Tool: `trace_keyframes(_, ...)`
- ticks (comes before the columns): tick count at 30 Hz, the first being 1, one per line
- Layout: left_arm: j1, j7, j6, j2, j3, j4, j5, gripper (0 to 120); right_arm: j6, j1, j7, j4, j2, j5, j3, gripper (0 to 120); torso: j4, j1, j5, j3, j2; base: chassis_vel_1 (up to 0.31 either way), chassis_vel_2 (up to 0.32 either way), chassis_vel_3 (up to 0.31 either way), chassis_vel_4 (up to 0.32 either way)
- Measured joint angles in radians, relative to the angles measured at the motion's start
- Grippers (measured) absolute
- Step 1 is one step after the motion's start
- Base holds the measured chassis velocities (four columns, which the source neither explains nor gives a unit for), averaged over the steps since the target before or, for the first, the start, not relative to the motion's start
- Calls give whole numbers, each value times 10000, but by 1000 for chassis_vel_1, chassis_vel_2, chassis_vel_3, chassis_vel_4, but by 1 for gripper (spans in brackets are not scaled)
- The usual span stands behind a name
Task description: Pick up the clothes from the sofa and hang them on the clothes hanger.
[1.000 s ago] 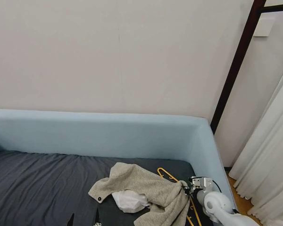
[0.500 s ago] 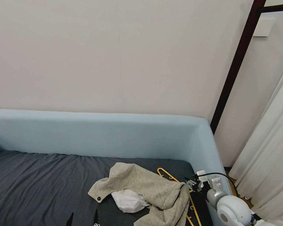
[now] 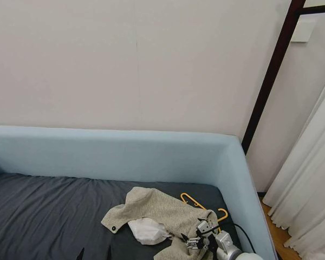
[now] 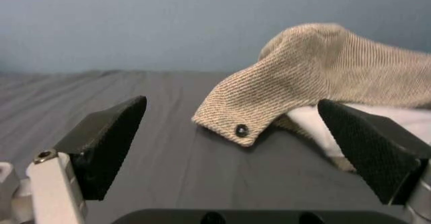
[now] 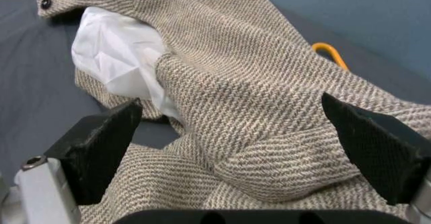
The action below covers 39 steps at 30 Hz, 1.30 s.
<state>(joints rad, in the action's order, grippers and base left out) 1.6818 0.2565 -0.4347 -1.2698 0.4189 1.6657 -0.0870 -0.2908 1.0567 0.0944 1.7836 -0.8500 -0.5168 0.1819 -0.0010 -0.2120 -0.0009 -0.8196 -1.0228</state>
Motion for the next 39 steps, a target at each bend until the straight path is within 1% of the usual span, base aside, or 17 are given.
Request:
trace_keyframes(1, -273, 15, 45, 199, -79, -284, 304, 100, -33, 18, 40, -28, -45, -81, -22, 100, -2, 0, 0, 0, 0, 0, 0, 0, 0)
trace_keyframes(3, -436, 55, 80, 303, -126, -443, 499, 100, -54, 36, 63, -45, -65, -134, -46, 100, -2, 0, -1, 0, 0, 0, 0, 0, 0)
trace_keyframes(6, -1658, 426, 211, 828, -494, -1469, 1886, 100, -163, 152, 173, -78, -135, -450, -229, 100, -5, 0, 0, 0, 0, 0, 0, 0, 0)
trace_keyframes(8, -1891, 506, 230, 899, -586, -1684, 2126, 100, -192, 173, 197, -62, -135, -532, -260, 100, -8, -1, -1, 0, 0, 0, 0, 0, 0)
trace_keyframes(11, -2980, 771, 249, 1051, -1187, -3081, 3110, 100, -366, 228, 326, 188, -125, -901, -425, 100, -4, -1, -2, 0, 0, 0, 0, 0, 0)
trace_keyframes(12, -2980, 771, 249, 1051, -1187, -3081, 3110, 100, -366, 228, 326, 188, -125, -901, -425, 100, -4, -1, -2, 0, 0, 0, 0, 0, 0)
trace_keyframes(14, -3510, 999, 248, 945, -1472, -3989, 3703, 100, -453, 250, 389, 302, -104, -1037, -503, 100, -3, -1, 0, -1, 0, 0, 0, 0, 0)
trace_keyframes(17, -3948, 1170, 209, 722, -1723, -4848, 4064, 100, -533, 311, 436, 447, -71, -1165, -597, 100, -1, -1, 0, -1, 1, 0, 0, 0, 0)
trace_keyframes(18, -3948, 1170, 209, 722, -1723, -4848, 4064, 100, -533, 311, 436, 447, -71, -1165, -597, 100, -1, -1, 0, -1, 1, 0, 0, 0, 0)
trace_keyframes(22, -4650, 1431, -8, 270, -1784, -6064, 4648, 100, -579, 395, 459, 588, 61, -1283, -691, 100, -3, -1, 1, -1, 1, 0, 0, 0, 0)
trace_keyframes(23, -4650, 1431, -8, 270, -1784, -6064, 4648, 100, -579, 395, 459, 588, 61, -1283, -691, 100, -3, -1, 1, -1, 1, 0, 0, 0, 0)
trace_keyframes(27, -5263, 1734, -352, -166, -1487, -7086, 5579, 100, -642, 415, 481, 700, 209, -1430, -748, 100, -2, -1, 3, -1, 1, 0, 0, 0, 0)
trace_keyframes(31, -5556, 2010, -466, -407, -1279, -7487, 6148, 100, -660, 405, 482, 702, 241, -1450, -779, 100, -5, -1, 2, 0, 1, 0, 0, 0, 0)
trace_keyframes(33, -5667, 2083, -467, -458, -1234, -7633, 6242, 95, -678, 382, 482, 701, 242, -1473, -827, 100, -2, -1, 3, 0, 0, 0, 0, 0, 0)
trace_keyframes(35, -5713, 2099, -467, -476, -1219, -7692, 6263, 94, -680, 380, 482, 702, 244, -1488, -834, 100, 0, -1, 3, 0, 1, 0, 0, 0, 0)
trace_keyframes(37, -6074, 2197, -453, -621, -1156, -8189, 6340, 77, -693, 439, 527, 753, 313, -1576, -834, 100, -4, -1, 2, 0, 1, 0, 0, 0, 0)
trace_keyframes(39, -6139, 2246, -452, -657, -1126, -8292, 6392, 75, -694, 475, 529, 772, 335, -1576, -835, 100, -3, -1, 2, 0, 1, 0, 0, 0, 0)
